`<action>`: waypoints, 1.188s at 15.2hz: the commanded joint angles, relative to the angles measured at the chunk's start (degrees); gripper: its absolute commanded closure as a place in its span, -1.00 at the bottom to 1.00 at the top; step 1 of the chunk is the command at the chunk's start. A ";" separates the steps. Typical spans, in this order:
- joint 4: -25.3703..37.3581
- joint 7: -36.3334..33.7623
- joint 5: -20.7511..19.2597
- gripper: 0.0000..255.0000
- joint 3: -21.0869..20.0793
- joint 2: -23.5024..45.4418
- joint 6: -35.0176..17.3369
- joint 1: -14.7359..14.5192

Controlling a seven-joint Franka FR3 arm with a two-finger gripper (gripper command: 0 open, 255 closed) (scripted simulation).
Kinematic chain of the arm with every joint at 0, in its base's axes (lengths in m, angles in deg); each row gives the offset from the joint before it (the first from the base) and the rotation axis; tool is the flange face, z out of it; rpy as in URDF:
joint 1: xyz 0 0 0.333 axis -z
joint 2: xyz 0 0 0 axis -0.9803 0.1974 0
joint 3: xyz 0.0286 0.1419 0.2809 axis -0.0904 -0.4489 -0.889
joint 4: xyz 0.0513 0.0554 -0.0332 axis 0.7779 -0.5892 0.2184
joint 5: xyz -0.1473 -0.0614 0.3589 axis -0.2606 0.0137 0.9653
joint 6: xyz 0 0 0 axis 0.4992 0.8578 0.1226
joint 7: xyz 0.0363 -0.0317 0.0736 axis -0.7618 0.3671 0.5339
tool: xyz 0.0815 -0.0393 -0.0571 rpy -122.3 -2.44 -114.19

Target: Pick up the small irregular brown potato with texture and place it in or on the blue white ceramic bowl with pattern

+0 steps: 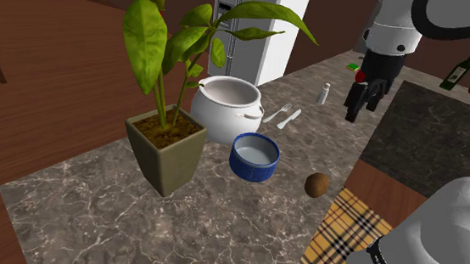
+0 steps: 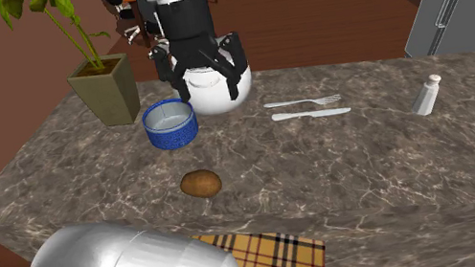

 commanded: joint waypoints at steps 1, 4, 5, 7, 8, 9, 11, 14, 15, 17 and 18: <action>0.00 0.00 0.00 -1.00 0.00 0.00 0.00 0.00; -4.26 -11.55 3.23 -1.00 -2.87 1.21 -2.61 3.03; -5.60 -15.34 4.40 -1.00 -3.82 1.75 -3.61 4.01; -8.16 -22.88 6.83 -1.00 -5.66 3.03 -5.83 5.82; -9.39 -26.59 8.11 -1.00 -6.59 3.77 -7.06 6.71; -10.59 -30.28 9.41 -1.00 -7.50 4.59 -8.38 7.56; -12.88 -37.52 12.10 -1.00 -9.29 6.46 -11.29 9.20; -16.05 -48.06 16.29 -1.00 -11.85 9.88 -16.42 11.43; -17.04 -51.47 17.72 -1.00 -12.67 11.21 -18.35 12.11; -18.04 -55.01 19.26 -1.00 -13.52 12.71 -20.50 12.81; -18.73 -54.99 19.44 -1.00 -13.66 12.85 -21.33 12.70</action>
